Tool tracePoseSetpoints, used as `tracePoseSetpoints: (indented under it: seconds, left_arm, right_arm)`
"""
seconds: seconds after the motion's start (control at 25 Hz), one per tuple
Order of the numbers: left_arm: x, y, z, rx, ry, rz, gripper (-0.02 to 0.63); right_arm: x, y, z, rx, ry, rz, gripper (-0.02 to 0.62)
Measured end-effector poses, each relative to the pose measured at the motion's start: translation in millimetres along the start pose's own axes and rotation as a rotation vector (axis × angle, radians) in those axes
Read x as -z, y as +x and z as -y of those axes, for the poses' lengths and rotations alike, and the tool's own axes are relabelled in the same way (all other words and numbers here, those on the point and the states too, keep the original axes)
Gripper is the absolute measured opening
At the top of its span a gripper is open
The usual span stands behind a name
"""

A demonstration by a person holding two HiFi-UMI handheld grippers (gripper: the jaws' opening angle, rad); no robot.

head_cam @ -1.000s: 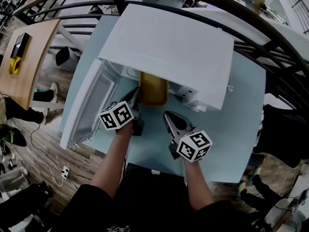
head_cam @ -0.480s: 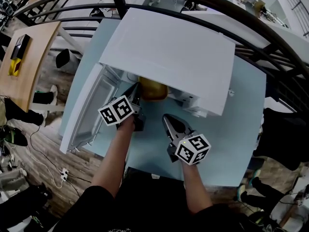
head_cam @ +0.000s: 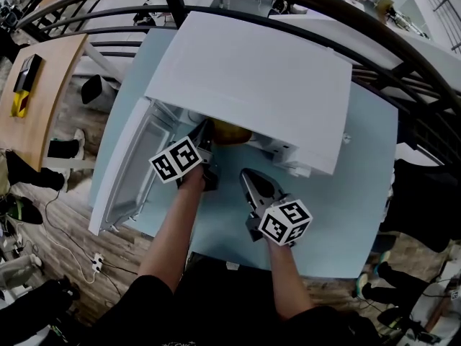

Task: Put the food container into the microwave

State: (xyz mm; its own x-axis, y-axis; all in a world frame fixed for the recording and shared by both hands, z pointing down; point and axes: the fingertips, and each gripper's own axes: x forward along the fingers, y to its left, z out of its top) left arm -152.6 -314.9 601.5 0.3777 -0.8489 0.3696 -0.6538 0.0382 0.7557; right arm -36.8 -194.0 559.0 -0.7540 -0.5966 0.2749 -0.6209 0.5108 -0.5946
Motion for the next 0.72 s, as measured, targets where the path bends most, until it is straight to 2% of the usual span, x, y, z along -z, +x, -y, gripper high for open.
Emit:
tracePoseSetpoints:
  seconds: [0.72]
  left_arm:
    - [-16,26,0,0.013,-0.028,0.037,0.021]
  right_arm:
    - [2,4,10,0.031,0.017,0.007,0.005]
